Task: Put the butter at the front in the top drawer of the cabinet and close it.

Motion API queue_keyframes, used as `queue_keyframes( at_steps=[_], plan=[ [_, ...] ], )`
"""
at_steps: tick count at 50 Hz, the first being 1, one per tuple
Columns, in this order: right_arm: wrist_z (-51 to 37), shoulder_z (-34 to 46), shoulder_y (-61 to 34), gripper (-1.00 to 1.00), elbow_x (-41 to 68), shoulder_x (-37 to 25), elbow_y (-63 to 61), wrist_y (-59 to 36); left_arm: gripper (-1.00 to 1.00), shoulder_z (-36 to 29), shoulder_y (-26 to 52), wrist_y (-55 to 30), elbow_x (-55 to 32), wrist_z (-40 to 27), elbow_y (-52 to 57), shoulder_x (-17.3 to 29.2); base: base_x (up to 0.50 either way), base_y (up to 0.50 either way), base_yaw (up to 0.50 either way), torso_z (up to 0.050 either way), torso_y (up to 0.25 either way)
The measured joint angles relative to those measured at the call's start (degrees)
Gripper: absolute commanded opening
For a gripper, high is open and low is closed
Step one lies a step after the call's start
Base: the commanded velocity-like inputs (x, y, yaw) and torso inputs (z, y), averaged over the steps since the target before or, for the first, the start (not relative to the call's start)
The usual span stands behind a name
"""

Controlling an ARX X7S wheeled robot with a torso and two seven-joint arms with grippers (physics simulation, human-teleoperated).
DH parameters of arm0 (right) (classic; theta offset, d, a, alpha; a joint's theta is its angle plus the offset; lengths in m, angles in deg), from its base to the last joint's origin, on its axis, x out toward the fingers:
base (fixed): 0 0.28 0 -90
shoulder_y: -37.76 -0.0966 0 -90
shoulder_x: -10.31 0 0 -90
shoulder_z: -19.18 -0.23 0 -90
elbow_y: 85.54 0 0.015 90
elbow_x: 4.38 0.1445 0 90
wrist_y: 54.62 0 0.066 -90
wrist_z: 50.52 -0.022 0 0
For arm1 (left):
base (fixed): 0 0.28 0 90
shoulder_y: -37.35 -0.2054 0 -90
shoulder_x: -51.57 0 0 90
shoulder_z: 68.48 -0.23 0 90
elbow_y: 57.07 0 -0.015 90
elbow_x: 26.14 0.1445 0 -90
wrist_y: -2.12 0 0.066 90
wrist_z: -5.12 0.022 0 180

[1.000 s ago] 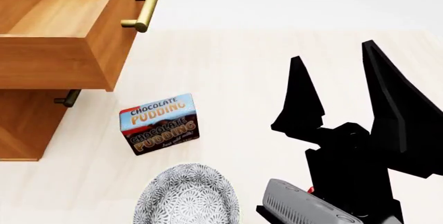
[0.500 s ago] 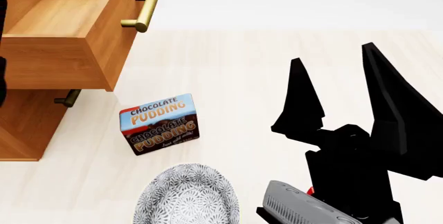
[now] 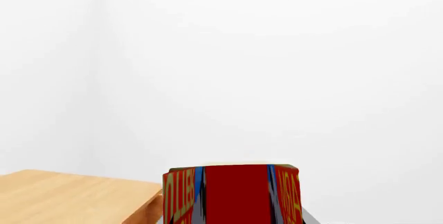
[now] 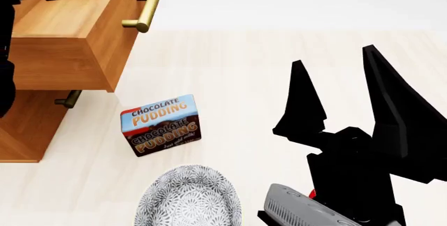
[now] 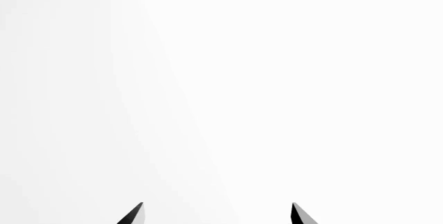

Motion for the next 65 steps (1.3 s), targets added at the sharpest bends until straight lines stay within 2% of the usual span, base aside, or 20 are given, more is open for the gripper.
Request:
queue_keyframes(
  at_steps=[65],
  plan=[
    [2.73, -0.54, 2.55, 1.0, -4.65, -0.01, -0.77, -0.51, -1.0, -1.19, -0.69, 0.64, 2.54, 1.92, -6.57, -3.28, 0.0, 0.0, 0.0, 0.0, 0.002]
  ],
)
